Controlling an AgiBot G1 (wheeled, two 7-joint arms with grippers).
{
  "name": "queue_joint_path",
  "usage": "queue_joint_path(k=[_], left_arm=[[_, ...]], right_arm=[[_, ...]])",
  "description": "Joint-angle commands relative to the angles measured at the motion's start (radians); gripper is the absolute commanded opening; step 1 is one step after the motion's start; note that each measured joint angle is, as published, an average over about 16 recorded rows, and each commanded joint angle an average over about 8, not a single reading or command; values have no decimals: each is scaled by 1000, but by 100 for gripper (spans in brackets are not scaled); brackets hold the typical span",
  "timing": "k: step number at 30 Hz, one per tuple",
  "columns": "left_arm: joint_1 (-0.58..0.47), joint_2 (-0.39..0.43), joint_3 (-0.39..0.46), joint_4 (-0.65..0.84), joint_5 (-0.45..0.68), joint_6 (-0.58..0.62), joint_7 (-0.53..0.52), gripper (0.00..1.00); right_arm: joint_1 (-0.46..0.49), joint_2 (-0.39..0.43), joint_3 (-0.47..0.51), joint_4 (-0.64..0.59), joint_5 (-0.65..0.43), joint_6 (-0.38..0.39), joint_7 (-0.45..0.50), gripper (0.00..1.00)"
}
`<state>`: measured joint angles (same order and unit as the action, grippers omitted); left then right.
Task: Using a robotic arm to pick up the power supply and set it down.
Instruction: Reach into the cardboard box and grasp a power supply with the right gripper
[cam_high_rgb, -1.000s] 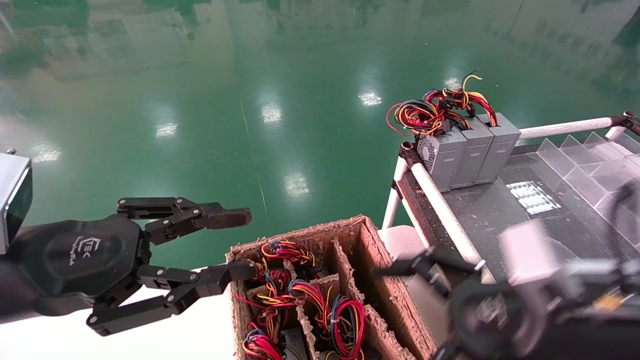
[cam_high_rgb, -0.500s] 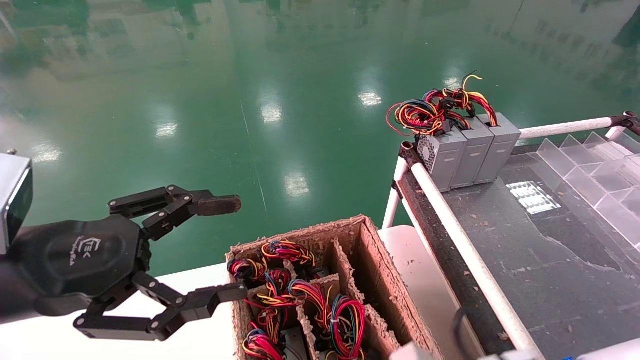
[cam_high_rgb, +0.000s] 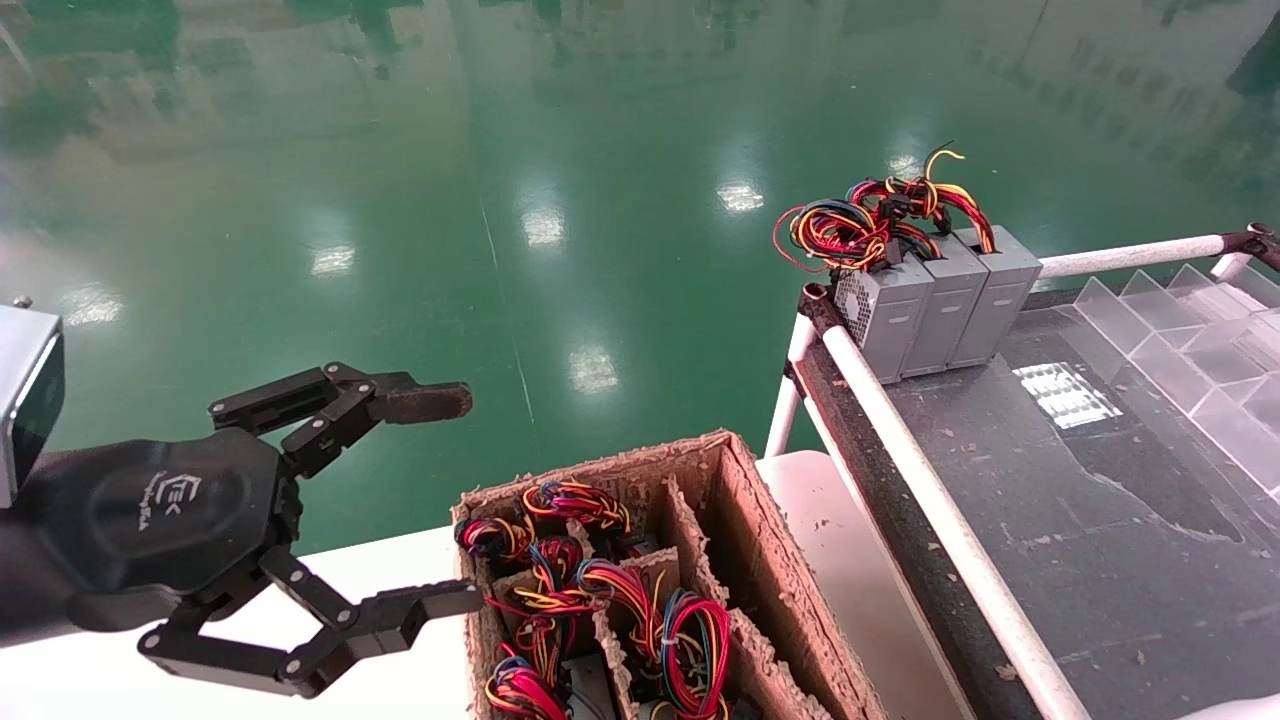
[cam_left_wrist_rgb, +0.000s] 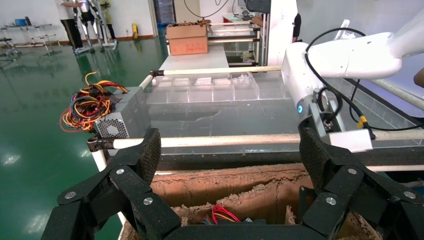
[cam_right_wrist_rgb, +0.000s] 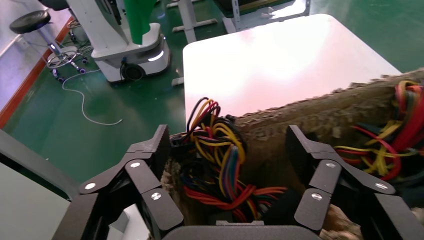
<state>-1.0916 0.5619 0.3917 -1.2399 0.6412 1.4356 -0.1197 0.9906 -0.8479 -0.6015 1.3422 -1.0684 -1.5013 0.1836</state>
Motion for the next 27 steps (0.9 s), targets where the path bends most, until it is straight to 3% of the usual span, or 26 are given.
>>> queue_joint_path(k=[1,27], left_arm=[[0,0,0,0,0,0,0,100],[0,0,0,0,0,0,0,100]], right_arm=[[-6,-6,-4,3,-10,7,-19,0],[-32,-13,-14,-5,31,14,-20,0]])
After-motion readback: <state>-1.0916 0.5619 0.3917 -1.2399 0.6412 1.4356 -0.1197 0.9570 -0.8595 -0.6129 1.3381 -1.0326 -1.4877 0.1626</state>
